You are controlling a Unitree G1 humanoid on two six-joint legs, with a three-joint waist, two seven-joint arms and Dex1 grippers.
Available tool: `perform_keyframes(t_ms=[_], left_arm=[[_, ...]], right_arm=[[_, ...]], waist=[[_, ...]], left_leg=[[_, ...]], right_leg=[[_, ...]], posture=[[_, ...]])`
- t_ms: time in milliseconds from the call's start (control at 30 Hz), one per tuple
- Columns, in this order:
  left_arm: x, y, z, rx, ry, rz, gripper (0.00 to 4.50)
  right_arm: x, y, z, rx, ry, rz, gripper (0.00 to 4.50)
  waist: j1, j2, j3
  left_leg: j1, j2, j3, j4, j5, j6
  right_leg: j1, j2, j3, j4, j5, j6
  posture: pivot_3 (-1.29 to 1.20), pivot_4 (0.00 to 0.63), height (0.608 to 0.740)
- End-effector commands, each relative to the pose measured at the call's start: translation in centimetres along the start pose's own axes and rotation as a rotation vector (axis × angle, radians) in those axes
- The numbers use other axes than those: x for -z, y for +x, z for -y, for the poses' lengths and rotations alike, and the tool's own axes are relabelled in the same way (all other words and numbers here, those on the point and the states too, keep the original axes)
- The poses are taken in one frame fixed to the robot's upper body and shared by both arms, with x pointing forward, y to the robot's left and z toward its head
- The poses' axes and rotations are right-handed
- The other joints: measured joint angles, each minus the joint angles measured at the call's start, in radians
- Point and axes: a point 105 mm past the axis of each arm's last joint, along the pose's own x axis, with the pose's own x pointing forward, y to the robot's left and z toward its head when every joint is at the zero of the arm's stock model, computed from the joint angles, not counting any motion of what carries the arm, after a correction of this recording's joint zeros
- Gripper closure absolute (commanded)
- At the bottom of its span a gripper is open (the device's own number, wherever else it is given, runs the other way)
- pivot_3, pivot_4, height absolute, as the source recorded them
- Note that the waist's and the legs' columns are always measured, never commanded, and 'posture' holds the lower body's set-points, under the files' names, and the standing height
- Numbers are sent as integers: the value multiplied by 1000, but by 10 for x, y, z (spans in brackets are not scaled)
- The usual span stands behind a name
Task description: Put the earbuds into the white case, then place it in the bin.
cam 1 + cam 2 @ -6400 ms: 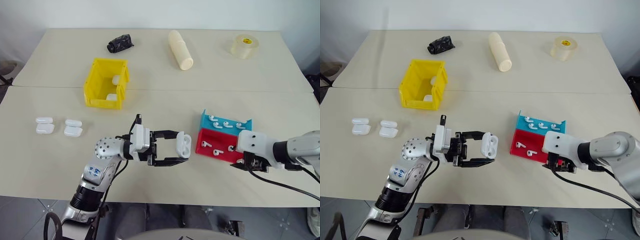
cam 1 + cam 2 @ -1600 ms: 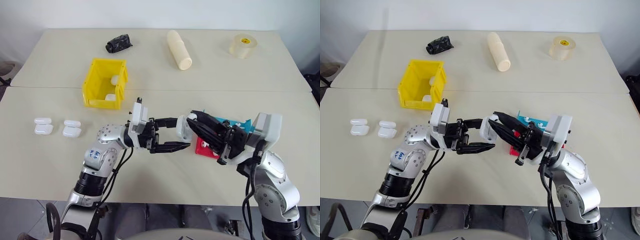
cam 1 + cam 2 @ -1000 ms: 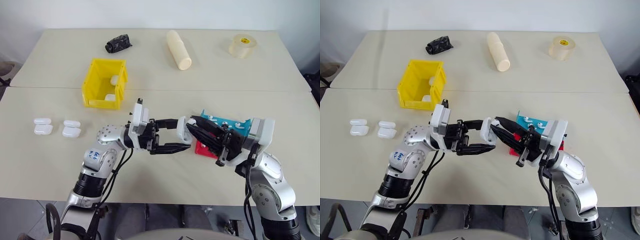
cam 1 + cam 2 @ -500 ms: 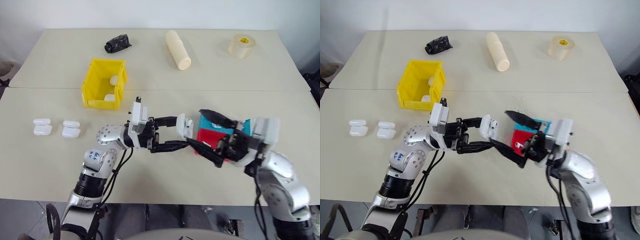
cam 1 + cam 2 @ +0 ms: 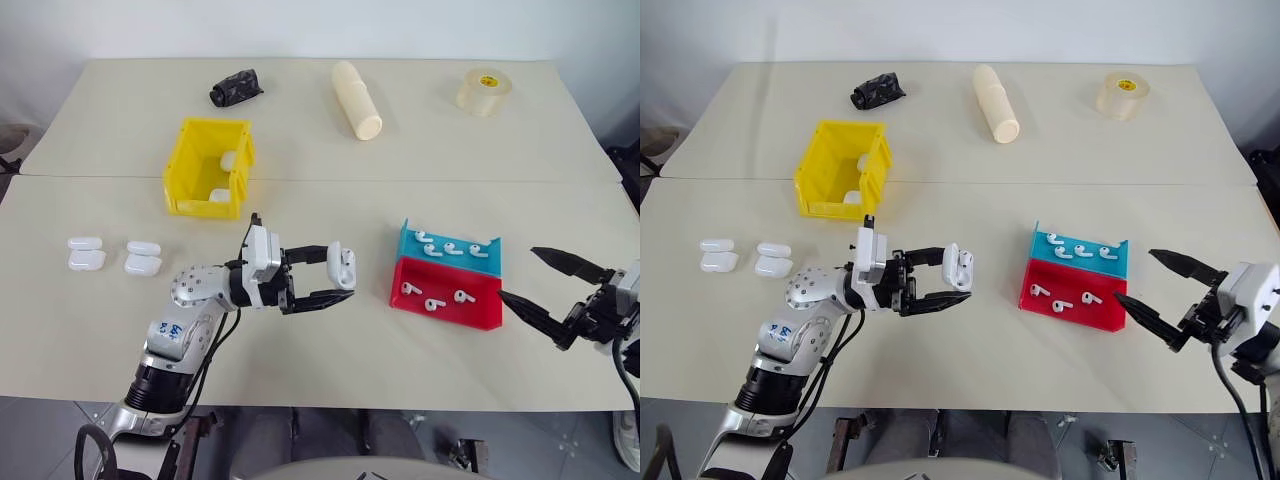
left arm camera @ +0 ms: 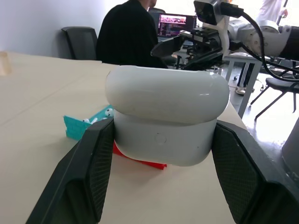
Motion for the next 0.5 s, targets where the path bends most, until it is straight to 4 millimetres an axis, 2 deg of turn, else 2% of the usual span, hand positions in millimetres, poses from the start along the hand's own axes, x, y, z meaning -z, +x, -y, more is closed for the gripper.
perform_keyframes(t_ms=[33, 233, 500], left_arm=[[-13, 5, 4, 5, 63, 34, 1721], [-13, 12, 5, -2, 70, 52, 1721], [-15, 20, 7, 0, 82, 71, 1721]], right_arm=[[-14, 8, 9, -34, -59, -17, 41], [-22, 42, 37, -59, -12, -275, 41], [-3, 66, 63, -119, -9, -630, 41]], waist=[[-1, 0, 0], [-1, 1, 0], [9, 1, 0]], left_leg=[[0, 0, 0, 0, 0, 0], [0, 1, 0, 1, 0, 0], [-2, 1, 0, 1, 0, 0]], right_leg=[[0, 0, 0, 0, 0, 0], [-1, 0, 0, 0, 0, 0], [-1, 0, -1, -3, 0, 0]], posture=[[0, 150, 740], [0, 150, 740], [0, 150, 740]])
